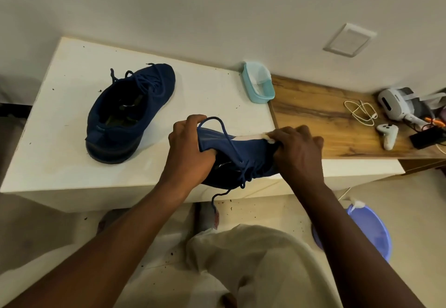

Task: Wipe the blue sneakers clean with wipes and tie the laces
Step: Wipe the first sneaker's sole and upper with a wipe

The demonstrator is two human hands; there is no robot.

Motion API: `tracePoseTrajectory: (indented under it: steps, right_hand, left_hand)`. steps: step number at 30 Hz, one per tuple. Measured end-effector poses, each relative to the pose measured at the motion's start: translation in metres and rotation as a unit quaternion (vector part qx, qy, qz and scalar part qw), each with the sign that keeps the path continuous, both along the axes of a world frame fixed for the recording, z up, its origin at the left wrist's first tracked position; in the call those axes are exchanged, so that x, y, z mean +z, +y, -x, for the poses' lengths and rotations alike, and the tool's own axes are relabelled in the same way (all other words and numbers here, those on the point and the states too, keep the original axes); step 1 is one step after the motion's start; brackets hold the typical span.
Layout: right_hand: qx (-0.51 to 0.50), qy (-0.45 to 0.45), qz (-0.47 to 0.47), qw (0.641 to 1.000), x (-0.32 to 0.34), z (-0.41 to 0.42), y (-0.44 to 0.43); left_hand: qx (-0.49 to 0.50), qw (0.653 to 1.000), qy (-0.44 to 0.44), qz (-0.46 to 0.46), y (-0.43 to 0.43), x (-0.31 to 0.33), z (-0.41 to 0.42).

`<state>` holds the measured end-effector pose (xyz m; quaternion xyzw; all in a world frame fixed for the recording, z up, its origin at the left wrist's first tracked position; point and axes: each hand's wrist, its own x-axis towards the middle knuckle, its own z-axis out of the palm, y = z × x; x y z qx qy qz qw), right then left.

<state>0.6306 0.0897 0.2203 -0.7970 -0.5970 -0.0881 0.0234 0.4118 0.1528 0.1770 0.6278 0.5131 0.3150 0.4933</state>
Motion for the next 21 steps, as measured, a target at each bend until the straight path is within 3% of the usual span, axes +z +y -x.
tracePoseTrajectory:
  steps: [5,8,11,14,16,19,21]
  right_hand:
    - [-0.100,0.123,-0.114,0.981,-0.026,0.000,-0.011]
    - [0.009,0.162,-0.116,0.980,-0.027,0.029,-0.005]
    - [0.074,0.116,-0.080,0.987,-0.028,0.038,-0.004]
    - [-0.060,0.118,-0.103,0.986,-0.026,0.008,-0.006]
    - [-0.097,0.120,-0.102,0.983,-0.028,0.003,-0.010]
    - [0.017,0.163,-0.086,0.983,-0.033,0.030,-0.011]
    - [0.083,0.158,-0.070,0.981,-0.037,0.038,-0.013]
  left_hand:
    - [-0.013,1.000,0.009,-0.025,-0.002,0.001,-0.002]
    - [-0.012,1.000,0.022,-0.013,-0.003,0.003,0.000]
    - [-0.007,1.000,0.014,-0.012,-0.005,0.007,0.000]
    - [-0.011,1.000,0.014,-0.012,-0.006,0.007,0.000]
    - [-0.024,0.994,0.078,-0.066,-0.007,0.004,0.000]
    - [-0.051,0.946,0.218,-0.236,-0.007,-0.001,-0.002]
    - [-0.090,0.924,0.237,-0.287,-0.004,-0.001,-0.003]
